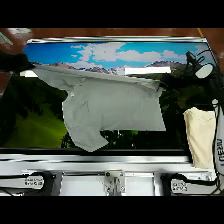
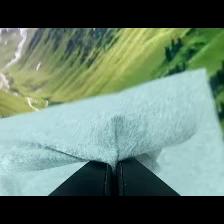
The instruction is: Fold the shirts.
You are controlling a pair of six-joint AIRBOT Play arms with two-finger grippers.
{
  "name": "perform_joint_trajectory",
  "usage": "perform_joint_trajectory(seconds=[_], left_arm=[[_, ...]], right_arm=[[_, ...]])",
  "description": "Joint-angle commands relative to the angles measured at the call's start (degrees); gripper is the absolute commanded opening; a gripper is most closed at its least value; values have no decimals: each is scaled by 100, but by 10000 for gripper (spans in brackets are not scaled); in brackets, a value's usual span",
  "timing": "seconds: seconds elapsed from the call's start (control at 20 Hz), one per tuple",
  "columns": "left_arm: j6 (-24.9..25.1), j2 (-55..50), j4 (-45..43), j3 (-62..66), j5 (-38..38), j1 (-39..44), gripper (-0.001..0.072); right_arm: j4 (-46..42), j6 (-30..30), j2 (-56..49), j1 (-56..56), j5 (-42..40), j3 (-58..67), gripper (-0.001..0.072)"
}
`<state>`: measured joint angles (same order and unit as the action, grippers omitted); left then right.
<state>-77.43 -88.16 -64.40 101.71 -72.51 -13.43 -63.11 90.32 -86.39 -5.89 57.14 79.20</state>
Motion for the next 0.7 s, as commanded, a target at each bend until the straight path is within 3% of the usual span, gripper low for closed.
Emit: perform_joint_trajectory(seconds=[0.0,0.05,0.1,0.2,0.25,0.35,0.5,0.65], left_arm=[[-492,-1045,315,-2,-361,216,32],[-595,-1268,317,-4,-452,321,32],[-647,-1429,317,-2,-520,420,78],[-800,-1622,315,-2,-710,564,550],[-776,-1635,286,-2,-885,570,585],[-654,-1585,227,-2,-1412,435,579],[-400,-1410,236,-199,-2404,61,579],[-70,-660,269,-1668,-2039,-190,595]], right_arm=[[732,-13,-726,7,-326,-24,59],[732,-13,-787,4,-234,-24,60],[739,-13,-802,4,-197,-24,90],[885,-46,-728,-9,-138,-22,548],[925,-177,-603,-50,39,-11,580],[667,-525,-232,-192,647,0,579],[-922,-540,323,-581,2155,-7,580],[-1071,-625,702,-1305,3069,-562,580]])
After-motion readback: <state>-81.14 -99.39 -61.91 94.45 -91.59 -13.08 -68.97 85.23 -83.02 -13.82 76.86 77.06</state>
